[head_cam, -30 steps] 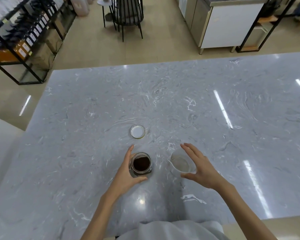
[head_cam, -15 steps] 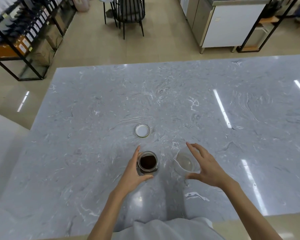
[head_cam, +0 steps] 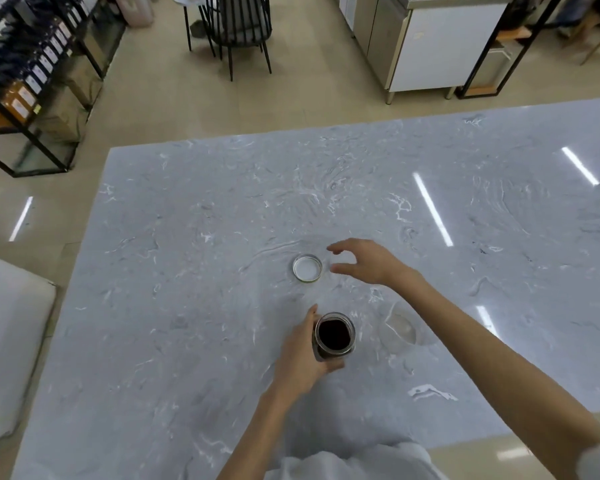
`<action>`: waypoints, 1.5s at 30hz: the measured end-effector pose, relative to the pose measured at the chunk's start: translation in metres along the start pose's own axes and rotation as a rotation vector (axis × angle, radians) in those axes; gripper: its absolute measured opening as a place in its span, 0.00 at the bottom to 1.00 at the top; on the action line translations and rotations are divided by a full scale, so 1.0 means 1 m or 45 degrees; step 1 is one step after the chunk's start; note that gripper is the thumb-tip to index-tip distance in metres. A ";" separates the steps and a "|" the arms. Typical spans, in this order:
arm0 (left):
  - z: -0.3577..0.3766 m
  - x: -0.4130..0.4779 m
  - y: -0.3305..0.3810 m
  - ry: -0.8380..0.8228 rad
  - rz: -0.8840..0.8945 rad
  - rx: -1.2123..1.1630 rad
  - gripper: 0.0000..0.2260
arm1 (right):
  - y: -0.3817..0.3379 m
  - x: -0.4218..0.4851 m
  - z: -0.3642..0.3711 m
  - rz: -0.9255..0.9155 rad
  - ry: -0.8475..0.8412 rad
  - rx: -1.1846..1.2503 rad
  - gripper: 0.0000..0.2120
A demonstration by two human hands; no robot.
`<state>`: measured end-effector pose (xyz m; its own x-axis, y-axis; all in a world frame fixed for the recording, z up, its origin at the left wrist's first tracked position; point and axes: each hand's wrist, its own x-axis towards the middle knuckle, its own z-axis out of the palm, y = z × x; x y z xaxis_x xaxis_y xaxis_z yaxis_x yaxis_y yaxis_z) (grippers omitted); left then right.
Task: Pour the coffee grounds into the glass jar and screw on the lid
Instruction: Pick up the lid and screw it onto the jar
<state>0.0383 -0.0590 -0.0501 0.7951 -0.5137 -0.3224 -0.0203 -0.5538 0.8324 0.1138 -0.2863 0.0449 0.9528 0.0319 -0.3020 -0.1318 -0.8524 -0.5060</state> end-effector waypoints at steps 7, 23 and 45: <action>0.002 0.002 0.001 0.021 0.036 0.080 0.53 | -0.029 0.093 0.057 0.068 -0.408 -0.566 0.45; 0.002 0.002 -0.001 0.013 0.031 0.081 0.54 | -0.027 0.009 0.027 0.298 0.207 1.041 0.27; 0.000 0.007 -0.006 -0.072 -0.035 -0.031 0.54 | -0.035 -0.132 0.108 -0.103 0.504 0.703 0.24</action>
<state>0.0438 -0.0592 -0.0569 0.7597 -0.5352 -0.3694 0.0163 -0.5522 0.8336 -0.0366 -0.2046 0.0152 0.9799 -0.1986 0.0188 -0.0765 -0.4611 -0.8841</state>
